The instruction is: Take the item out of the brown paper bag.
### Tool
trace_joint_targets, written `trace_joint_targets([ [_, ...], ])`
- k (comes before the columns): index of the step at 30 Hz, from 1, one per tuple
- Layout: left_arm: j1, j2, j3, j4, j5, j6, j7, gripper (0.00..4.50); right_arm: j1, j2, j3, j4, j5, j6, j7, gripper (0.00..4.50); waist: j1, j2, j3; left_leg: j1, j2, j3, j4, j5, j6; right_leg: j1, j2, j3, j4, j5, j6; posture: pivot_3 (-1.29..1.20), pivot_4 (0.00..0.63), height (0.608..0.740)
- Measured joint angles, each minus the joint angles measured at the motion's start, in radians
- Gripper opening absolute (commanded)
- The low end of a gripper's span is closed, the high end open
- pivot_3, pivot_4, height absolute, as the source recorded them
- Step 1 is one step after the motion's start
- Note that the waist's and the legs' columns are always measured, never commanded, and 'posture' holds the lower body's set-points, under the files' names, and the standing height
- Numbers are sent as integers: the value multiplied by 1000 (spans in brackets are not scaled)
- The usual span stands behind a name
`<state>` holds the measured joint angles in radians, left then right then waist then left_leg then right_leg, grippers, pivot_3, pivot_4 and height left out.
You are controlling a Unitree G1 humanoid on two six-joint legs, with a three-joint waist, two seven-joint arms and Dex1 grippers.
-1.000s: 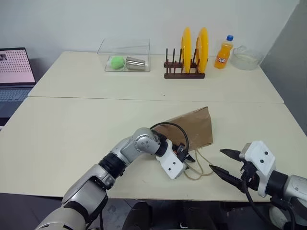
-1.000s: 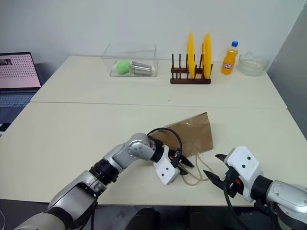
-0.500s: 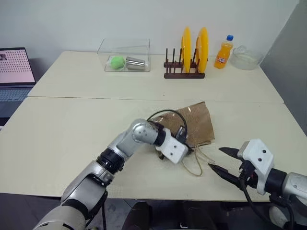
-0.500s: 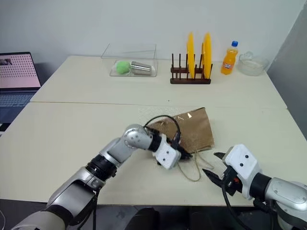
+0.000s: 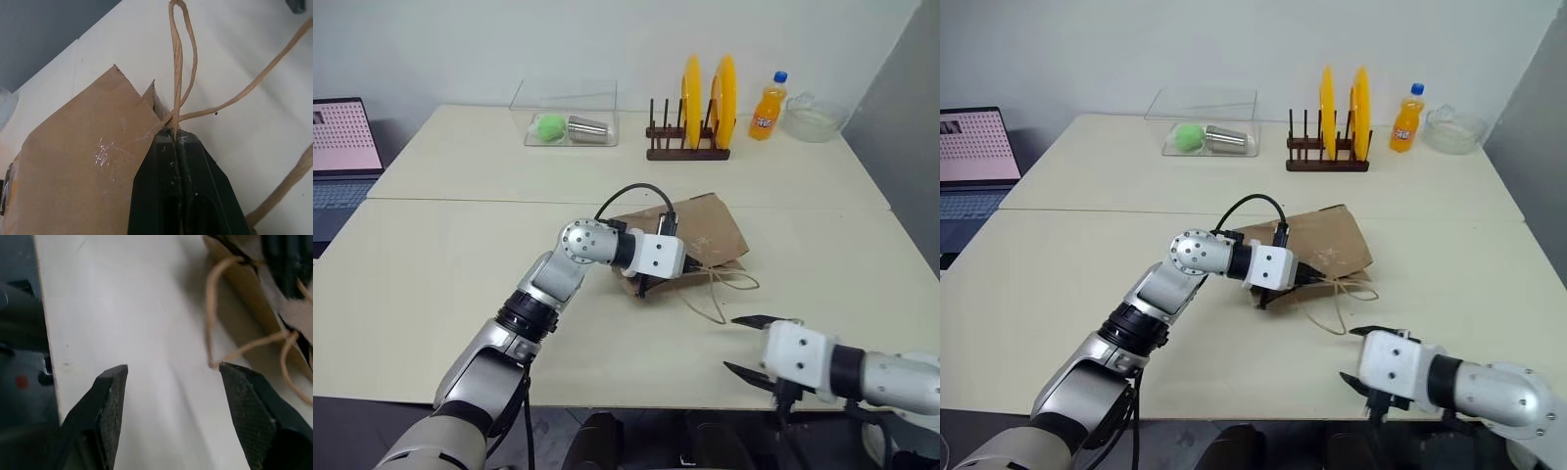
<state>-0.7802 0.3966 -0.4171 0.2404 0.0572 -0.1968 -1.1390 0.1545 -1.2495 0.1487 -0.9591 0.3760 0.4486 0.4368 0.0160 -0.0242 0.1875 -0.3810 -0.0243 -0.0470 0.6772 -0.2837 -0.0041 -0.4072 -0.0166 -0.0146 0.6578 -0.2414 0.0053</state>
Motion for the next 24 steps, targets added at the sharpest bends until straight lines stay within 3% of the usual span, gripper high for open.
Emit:
trace_joint_targets([
  [6, 1, 4, 7, -6, 0, 8, 2, 15, -212, 164, 202, 123, -260, -2, 59, 3122, -2, 0, 0, 0, 0, 0, 0, 0, 0, 0, 0, 0, 0, 0, 0, 0, 150, 740],
  [7, 1, 6, 10, -6, 0, 11, 2, 2, -247, 198, 234, 151, -300, -2, 68, 2941, -3, 0, 0, 0, 0, 0, 0, 0, 0, 0, 0, 0, 1, 0, 0, 0, 150, 740],
  [9, -1, 8, 13, -6, -1, 14, 2, 0, -290, 248, 278, 191, -367, -3, 82, 2495, -3, 0, 0, 0, 0, 0, 0, 0, 0, -1, 0, 0, 1, 0, 0, 0, 150, 740],
  [15, -3, 12, 40, -6, -21, 58, 11, 0, -319, 351, 353, 287, -521, -30, 120, 237, -4, 0, 0, 0, 0, 0, 1, 0, 0, -1, 0, 1, 3, 0, 0, 0, 150, 740],
  [16, -5, 12, 46, -6, -25, 73, 12, 0, -320, 364, 355, 295, -539, -33, 128, 24, -6, 0, 0, 0, 0, 0, 1, 0, 0, -1, 0, 0, 3, 0, 0, 0, 150, 740],
  [24, -30, 10, 107, -8, -115, 253, 15, 0, -293, 407, 356, 308, -613, -76, 196, 24, -15, 0, 0, 0, 0, 0, 1, 0, 0, -2, 0, 0, 4, 0, 0, 0, 150, 740],
])
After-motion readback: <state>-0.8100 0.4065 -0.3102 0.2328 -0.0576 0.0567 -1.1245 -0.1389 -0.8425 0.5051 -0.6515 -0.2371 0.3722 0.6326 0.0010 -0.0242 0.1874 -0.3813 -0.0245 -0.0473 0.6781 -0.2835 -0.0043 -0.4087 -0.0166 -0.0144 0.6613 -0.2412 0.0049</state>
